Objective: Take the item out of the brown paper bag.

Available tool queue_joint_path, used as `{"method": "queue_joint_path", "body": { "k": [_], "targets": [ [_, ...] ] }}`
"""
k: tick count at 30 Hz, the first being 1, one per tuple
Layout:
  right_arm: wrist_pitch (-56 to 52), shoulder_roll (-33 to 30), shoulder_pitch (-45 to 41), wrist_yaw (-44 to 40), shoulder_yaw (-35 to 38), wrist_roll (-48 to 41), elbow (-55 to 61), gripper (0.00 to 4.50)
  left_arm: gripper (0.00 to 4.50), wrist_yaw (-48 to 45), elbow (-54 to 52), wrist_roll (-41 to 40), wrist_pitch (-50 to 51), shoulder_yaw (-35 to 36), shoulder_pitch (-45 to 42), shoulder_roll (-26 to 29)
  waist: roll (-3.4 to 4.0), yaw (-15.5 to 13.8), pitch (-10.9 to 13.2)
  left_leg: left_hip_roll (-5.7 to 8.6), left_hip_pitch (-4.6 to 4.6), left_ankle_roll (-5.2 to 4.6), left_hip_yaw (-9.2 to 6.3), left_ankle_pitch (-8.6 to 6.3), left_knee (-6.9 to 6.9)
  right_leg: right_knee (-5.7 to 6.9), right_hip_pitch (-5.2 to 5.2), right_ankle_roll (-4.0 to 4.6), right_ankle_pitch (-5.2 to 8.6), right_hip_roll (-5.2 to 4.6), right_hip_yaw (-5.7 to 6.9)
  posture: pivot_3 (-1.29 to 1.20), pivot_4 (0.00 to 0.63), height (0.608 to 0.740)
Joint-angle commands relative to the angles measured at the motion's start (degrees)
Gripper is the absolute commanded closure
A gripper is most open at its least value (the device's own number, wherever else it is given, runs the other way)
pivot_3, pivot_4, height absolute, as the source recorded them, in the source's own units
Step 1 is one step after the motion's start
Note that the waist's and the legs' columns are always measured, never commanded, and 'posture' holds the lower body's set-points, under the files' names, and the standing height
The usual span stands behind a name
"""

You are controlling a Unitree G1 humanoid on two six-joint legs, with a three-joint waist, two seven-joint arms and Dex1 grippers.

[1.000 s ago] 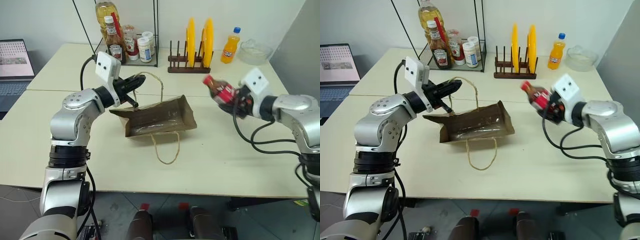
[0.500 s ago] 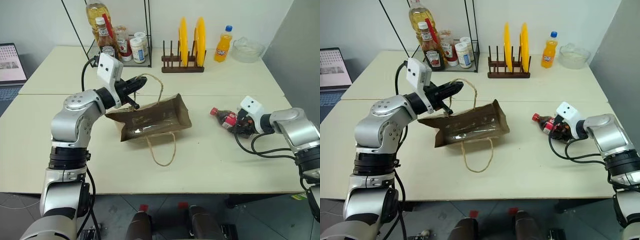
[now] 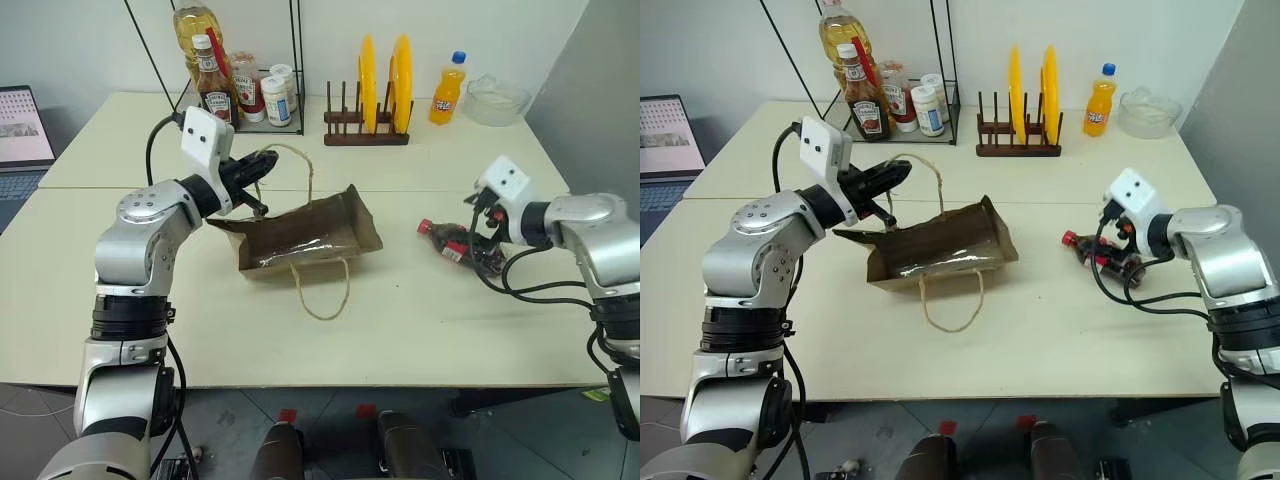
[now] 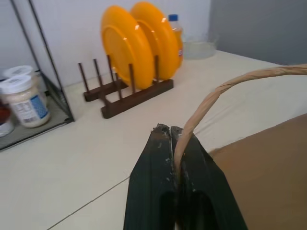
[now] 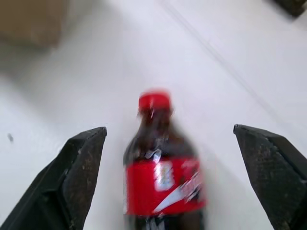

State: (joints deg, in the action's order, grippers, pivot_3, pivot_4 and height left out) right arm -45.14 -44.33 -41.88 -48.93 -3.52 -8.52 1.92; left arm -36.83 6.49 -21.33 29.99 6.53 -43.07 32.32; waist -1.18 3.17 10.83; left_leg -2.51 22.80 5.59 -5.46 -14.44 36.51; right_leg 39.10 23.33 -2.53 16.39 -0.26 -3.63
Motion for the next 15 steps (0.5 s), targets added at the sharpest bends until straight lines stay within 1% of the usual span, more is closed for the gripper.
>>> {"method": "queue_joint_path", "body": {
  "k": [1, 4, 6, 8, 11, 12, 15],
  "targets": [
    [-3.8, 2.6, 1.9, 5.2, 4.5, -2.2, 8.5, 0.0, 3.3, 0.1, 0.6, 0.2, -2.0, 1.7, -1.9, 0.5, 0.0, -0.1, 0.0, 0.0, 0.01, 0.0, -0.01, 0.0, 0.01, 0.0, 0.0, 0.0, 0.0, 0.0, 0.01, 0.0, 0.15, 0.74],
    [-5.1, 8.4, 6.3, 11.1, 7.6, -3.6, 14.8, 0.0, 2.32, 0.2, 1.5, 0.2, -1.9, 2.1, -2.0, 0.8, 0.0, -0.1, 0.0, 0.0, 0.03, 0.0, -0.04, 0.0, 0.04, 0.01, -0.01, 0.0, 0.0, 0.0, 0.03, 0.0, 0.15, 0.74],
    [-4.6, 11.0, 9.7, 13.8, 8.0, -3.4, 18.1, 0.0, 1.66, 0.3, 0.5, -0.3, -1.0, 2.8, -1.4, 1.4, 0.0, -0.1, 0.0, 0.0, 0.04, 0.0, -0.05, 0.0, 0.06, 0.02, -0.01, 0.0, 0.0, 0.0, 0.04, 0.0, 0.15, 0.74],
    [-3.5, 12.9, 12.2, 15.8, 8.1, -3.2, 19.5, 0.0, 1.09, 1.2, -1.0, -0.7, 0.1, 3.9, -0.3, 2.0, 0.0, -0.1, 0.0, 0.01, 0.08, 0.0, -0.04, 0.0, 0.13, 0.05, -0.01, 0.0, 0.0, -0.01, 0.03, 0.0, 0.15, 0.74],
    [-1.7, 13.9, 14.8, 17.5, 7.2, -2.7, 20.1, 0.0, 0.12, 2.7, -2.7, -0.5, 0.8, 5.4, 1.2, 2.8, 0.0, 0.0, 0.0, 0.02, 0.07, -0.01, -0.03, -0.01, 0.16, 0.07, -0.01, -0.02, -0.01, -0.02, 0.01, 0.0, 0.15, 0.74],
    [-0.7, 14.5, 15.6, 18.5, 7.0, -2.4, 20.1, 0.0, 0.06, 3.5, -3.9, -0.7, 1.4, 6.5, 2.0, 3.2, 0.01, 0.0, 0.0, 0.02, 0.06, -0.01, -0.04, -0.01, 0.16, 0.09, -0.01, -0.02, -0.01, -0.01, 0.02, 0.0, 0.15, 0.74],
    [1.2, 16.0, 17.6, 20.3, 6.9, -2.6, 20.6, 0.0, 0.06, 6.4, -6.7, -1.2, 2.6, 9.9, 3.9, 4.0, 0.01, 0.1, 0.0, -0.01, 0.03, -0.02, -0.04, -0.01, 0.16, 0.12, -0.01, -0.02, -0.01, 0.01, 0.02, 0.0, 0.15, 0.74]
  ]
}}
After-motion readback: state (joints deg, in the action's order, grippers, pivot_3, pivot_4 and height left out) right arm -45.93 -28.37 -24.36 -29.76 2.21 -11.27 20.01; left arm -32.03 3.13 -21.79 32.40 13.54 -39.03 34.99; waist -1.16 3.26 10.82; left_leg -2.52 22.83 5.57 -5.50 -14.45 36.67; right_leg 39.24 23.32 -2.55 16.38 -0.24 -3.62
